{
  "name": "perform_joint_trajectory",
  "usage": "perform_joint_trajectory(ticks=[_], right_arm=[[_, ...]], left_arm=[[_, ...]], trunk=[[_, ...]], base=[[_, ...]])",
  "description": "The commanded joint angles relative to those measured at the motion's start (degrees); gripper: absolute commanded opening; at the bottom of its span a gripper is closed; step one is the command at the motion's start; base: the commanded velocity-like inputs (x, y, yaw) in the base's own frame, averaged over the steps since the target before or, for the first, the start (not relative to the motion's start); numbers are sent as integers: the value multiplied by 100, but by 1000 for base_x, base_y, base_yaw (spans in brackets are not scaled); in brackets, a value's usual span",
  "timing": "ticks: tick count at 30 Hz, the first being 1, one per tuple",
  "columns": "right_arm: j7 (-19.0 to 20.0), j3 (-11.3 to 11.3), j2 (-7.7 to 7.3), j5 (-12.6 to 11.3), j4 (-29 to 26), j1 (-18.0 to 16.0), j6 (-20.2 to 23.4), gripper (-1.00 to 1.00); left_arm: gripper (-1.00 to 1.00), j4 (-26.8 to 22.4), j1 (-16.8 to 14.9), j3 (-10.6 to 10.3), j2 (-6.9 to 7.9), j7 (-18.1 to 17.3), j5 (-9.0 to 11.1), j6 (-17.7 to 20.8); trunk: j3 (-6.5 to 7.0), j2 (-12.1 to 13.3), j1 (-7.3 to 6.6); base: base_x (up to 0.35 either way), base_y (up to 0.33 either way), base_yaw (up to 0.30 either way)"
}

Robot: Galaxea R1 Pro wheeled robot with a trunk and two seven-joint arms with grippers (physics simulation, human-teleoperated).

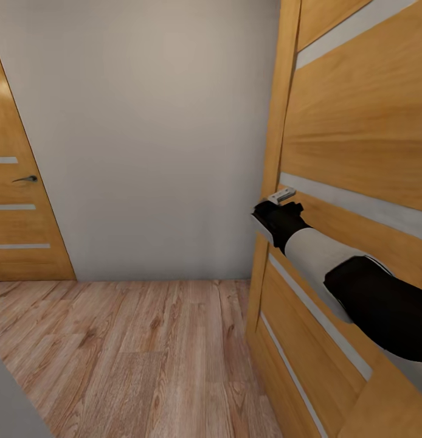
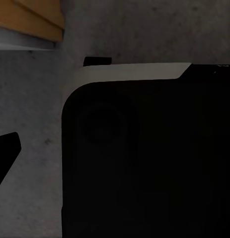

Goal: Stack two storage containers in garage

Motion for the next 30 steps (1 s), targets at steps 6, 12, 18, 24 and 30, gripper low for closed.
perform_joint_trajectory(ticks=[6, 12, 18, 24, 30], right_arm=[[-48, 42, -128, 25, -1, -5, 85, 100], [-48, 41, -121, 25, -1, -5, 85, 100], [-48, 41, -118, 25, 0, -4, 89, 100], [-43, 41, -339, 25, -1, -5, 85, 100], [-39, 41, -478, 25, -2, -1, 85, 100]], left_arm=[[100, 0, -1, 9, -1, -2, 11, -16], [100, 0, -1, 9, -1, -2, 11, -16], [100, -1, -1, 15, -1, 4, 11, -16], [100, 0, -1, 18, -1, 1, 11, -16], [100, 0, -1, 18, -1, -2, 7, -19]], trunk=[[-6, -3, 0], [-6, -3, 0], [-6, -3, 0], [-6, -3, 0], [-6, -3, 0]], base=[[0, 0, 0], [0, 0, 0], [0, 0, 0], [0, 0, 0], [0, 0, 0]])
